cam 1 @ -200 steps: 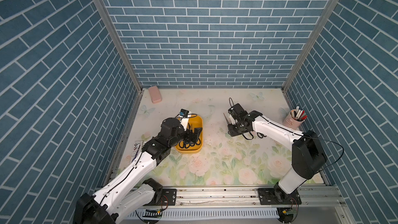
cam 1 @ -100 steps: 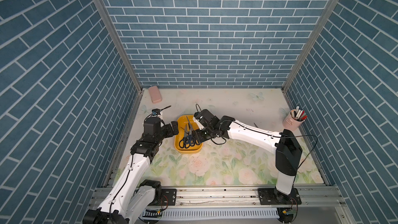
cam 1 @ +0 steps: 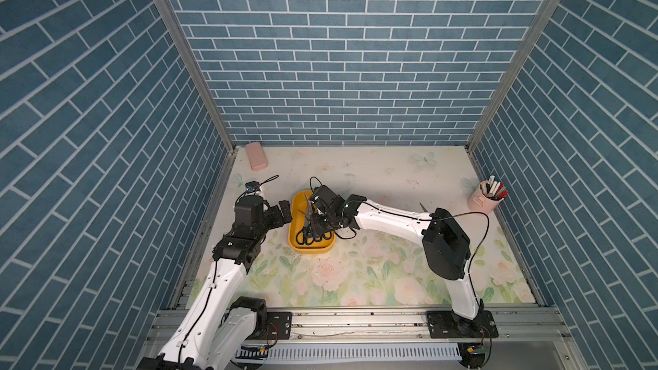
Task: Put the scissors into the storage box
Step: Place the scissors in the storage box, then move the scissors to the center of the board.
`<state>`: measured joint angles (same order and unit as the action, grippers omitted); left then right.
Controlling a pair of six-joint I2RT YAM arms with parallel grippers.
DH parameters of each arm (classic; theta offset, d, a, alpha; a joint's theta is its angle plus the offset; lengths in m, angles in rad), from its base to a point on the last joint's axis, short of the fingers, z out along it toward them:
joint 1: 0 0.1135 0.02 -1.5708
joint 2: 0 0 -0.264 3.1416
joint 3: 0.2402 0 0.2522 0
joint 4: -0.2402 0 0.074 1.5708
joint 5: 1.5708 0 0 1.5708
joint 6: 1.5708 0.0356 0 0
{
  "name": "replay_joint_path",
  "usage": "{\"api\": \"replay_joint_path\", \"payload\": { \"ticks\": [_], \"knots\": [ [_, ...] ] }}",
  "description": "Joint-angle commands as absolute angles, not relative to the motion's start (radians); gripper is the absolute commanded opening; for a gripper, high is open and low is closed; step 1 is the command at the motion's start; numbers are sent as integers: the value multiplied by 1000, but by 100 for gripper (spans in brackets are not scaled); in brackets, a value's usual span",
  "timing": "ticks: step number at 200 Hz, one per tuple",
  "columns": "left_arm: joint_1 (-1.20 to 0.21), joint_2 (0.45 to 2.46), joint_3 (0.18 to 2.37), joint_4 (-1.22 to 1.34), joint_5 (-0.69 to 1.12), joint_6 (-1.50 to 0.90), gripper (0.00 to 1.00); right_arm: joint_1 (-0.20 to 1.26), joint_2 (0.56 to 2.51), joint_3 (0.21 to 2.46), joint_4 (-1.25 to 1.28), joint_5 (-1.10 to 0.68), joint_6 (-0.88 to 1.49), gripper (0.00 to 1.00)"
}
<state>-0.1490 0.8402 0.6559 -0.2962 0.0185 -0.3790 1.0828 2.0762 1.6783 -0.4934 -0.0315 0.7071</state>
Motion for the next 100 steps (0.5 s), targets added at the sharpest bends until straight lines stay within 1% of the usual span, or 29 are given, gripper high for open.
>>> {"api": "replay_joint_path", "payload": {
  "ticks": [1, 8, 14, 23, 31, 43, 51, 68, 74, 80, 100],
  "knots": [
    [-143, 817, 665, -311, 5, -390, 100, 1091, 2073, 1707, -508, 17, 702, 47],
    [-144, 821, 672, -312, 12, -390, 100, 1094, 2062, 1707, -506, 28, 694, 55],
    [-144, 828, 682, -313, 20, -390, 100, 1094, 2050, 1708, -505, 41, 683, 58],
    [-144, 839, 699, -315, 35, -388, 100, 1093, 2020, 1705, -507, 77, 667, 61],
    [-144, 847, 714, -320, 40, -389, 100, 1095, 1985, 1697, -520, 141, 656, 64],
    [-145, 848, 735, -316, 56, -397, 100, 1090, 1909, 1661, -529, 252, 635, 72],
    [-148, 838, 739, -287, 101, -398, 100, 1080, 1854, 1630, -534, 320, 616, 78],
    [-185, 812, 735, -167, 232, -409, 100, 1022, 1751, 1549, -553, 385, 593, 79],
    [-221, 807, 738, -121, 264, -410, 100, 985, 1709, 1500, -554, 379, 589, 79],
    [-277, 807, 749, -91, 259, -407, 100, 947, 1663, 1449, -550, 367, 589, 79],
    [-557, 847, 808, -43, 148, -316, 100, 778, 1521, 1243, -511, 298, 562, 78]
  ]
}}
